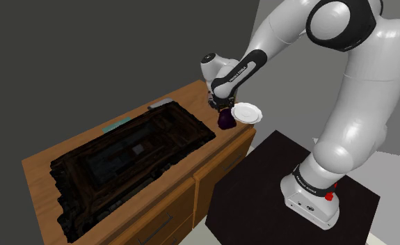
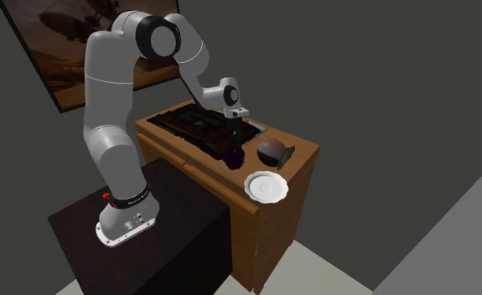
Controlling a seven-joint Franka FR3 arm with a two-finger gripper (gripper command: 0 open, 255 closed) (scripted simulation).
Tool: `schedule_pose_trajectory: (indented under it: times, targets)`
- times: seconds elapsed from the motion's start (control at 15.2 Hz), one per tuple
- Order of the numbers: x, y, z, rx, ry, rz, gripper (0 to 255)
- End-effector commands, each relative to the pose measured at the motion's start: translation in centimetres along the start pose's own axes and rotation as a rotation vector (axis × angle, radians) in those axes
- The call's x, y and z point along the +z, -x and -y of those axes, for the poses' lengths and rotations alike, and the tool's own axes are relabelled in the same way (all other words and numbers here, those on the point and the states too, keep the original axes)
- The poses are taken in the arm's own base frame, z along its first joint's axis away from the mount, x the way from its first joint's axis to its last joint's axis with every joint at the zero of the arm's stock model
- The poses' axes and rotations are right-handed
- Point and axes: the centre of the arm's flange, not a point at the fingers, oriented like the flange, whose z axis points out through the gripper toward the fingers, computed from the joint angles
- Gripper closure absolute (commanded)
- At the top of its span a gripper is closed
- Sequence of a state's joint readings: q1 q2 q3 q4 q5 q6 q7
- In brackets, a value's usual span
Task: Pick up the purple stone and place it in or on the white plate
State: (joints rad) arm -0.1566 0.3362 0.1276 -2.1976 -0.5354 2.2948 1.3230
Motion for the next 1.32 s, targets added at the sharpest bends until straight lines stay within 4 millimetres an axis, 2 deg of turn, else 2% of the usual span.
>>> schedule_pose_trajectory:
  times: [0.0,0.46,1.25]
  targets:
    - [-1.1,-0.2,-0.4,0.0,0.0,0.0,255]
    - [-4.5,-0.8,-1.6,0.0,0.0,0.0,255]
    - [-2.1,-13.5,-10.8,0.0,0.0,0.0,255]
